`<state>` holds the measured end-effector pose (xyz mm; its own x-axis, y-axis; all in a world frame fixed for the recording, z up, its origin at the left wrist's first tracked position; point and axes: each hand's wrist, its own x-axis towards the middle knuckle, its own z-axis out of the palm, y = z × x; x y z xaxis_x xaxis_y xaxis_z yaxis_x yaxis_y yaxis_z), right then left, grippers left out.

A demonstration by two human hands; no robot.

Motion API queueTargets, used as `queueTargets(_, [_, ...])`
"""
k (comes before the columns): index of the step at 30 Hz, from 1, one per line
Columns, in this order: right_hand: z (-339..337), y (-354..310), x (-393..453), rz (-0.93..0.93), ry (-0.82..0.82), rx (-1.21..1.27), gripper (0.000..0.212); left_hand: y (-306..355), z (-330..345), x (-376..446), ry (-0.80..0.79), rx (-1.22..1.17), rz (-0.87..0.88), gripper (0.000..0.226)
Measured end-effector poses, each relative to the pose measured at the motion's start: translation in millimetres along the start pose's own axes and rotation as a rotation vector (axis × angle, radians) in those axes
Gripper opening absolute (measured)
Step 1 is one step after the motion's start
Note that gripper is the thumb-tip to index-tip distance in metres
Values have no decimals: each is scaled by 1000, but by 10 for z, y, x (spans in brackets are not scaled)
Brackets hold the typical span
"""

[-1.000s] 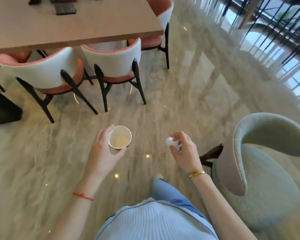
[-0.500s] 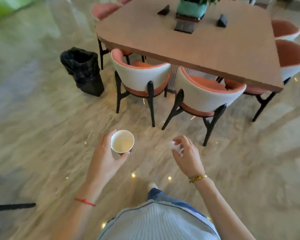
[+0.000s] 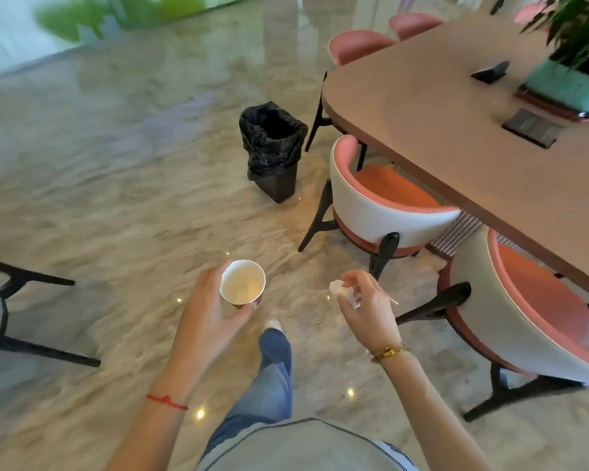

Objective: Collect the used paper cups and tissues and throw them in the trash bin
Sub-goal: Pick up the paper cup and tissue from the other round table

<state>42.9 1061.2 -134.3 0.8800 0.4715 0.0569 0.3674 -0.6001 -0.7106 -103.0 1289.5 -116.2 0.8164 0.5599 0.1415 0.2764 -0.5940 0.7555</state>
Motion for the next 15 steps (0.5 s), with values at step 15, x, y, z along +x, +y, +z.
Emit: queueTargets(15, [577, -398, 3723, -101, -12, 39, 22, -409, 42, 3552, 37, 58, -12, 75])
